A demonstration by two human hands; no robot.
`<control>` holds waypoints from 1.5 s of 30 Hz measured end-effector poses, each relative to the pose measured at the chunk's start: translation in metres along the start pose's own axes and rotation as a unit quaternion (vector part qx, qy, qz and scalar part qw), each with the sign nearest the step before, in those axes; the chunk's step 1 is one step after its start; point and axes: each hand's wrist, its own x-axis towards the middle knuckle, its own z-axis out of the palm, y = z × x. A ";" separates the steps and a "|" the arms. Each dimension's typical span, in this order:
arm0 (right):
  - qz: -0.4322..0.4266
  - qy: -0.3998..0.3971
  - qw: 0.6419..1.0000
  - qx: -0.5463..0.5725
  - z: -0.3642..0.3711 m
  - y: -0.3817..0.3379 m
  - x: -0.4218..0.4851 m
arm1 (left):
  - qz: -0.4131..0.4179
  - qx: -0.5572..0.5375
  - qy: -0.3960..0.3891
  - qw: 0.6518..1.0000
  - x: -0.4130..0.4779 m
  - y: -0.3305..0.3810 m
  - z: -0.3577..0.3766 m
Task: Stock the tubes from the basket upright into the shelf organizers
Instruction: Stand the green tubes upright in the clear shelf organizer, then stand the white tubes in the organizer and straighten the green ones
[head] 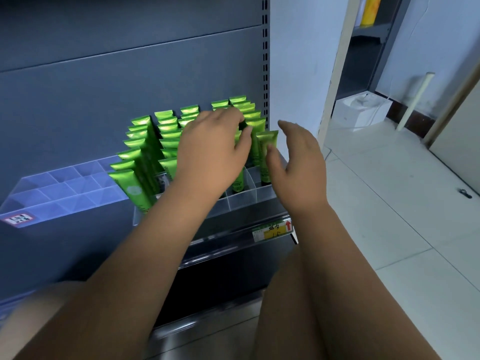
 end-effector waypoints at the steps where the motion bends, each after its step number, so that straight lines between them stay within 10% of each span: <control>1: -0.028 -0.010 0.999 -0.020 0.002 -0.008 -0.002 | 0.006 0.033 0.015 0.999 -0.010 -0.002 -0.006; 29: -0.207 -0.234 0.949 0.030 0.127 -0.272 -0.115 | -0.352 0.256 0.017 0.900 -0.244 -0.160 -0.204; 45: -0.410 -0.602 0.676 0.109 0.241 -0.479 -0.403 | -0.693 0.330 -0.044 0.639 -0.577 -0.187 -0.343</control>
